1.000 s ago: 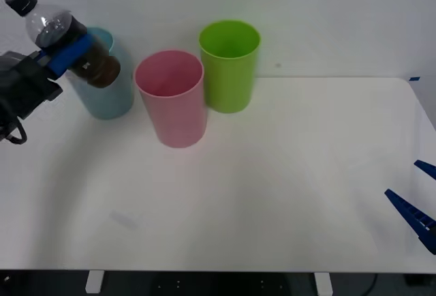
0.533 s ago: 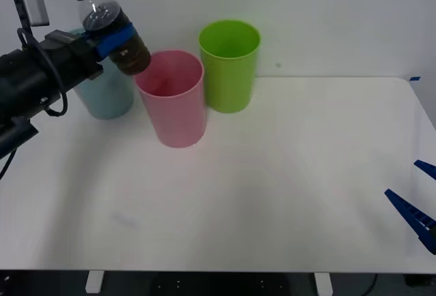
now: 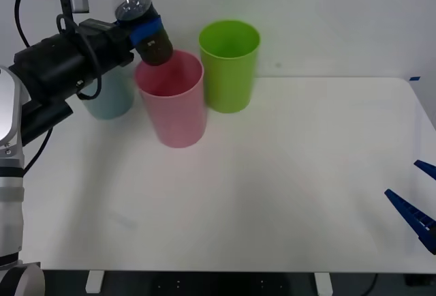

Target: Grasp the object on the table and drop it into the matching bin: aluminum can to the light blue bin, PET bottle to the pink bin.

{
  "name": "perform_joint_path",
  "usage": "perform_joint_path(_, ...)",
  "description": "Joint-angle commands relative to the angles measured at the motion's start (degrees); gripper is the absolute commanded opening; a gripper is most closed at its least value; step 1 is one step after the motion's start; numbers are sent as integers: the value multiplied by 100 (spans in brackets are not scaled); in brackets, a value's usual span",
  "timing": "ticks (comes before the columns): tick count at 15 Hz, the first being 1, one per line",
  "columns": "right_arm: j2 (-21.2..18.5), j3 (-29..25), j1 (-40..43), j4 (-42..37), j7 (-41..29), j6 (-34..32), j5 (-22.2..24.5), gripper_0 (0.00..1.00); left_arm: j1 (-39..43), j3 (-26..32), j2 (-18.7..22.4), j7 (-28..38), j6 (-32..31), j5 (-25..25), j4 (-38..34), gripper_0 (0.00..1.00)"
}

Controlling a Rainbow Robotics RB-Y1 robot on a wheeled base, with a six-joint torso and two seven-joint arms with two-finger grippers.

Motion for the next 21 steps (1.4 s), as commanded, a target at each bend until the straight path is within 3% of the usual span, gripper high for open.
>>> perform_joint_path(1, 0, 0, 0, 0, 0, 0, 0, 100, -102, -7, -177, -1, -1, -274, 14, 0)
perform_joint_path(5, 0, 0, 0, 0, 0, 0, 0, 100, -111, -7, -265, -28, -1, -301, 14, 2)
perform_joint_path(6, 0, 0, 0, 0, 0, 0, 0, 100, -111, -7, -265, -28, -1, -292, 14, 18)
perform_joint_path(7, 0, 0, 0, 0, 0, 0, 0, 100, -111, 2, -265, -28, -1, -266, 14, 87)
perform_joint_path(8, 0, 0, 0, 0, 0, 0, 0, 100, -111, 2, -265, -63, -1, -248, 14, 100)
perform_joint_path(17, 0, 0, 0, 0, 0, 0, 0, 100, -84, 64, -265, -89, -1, -160, 14, 100)
perform_joint_path(21, 0, 0, 0, 0, 0, 0, 0, 100, 56, 152, -265, -159, -1, 218, 14, 100)
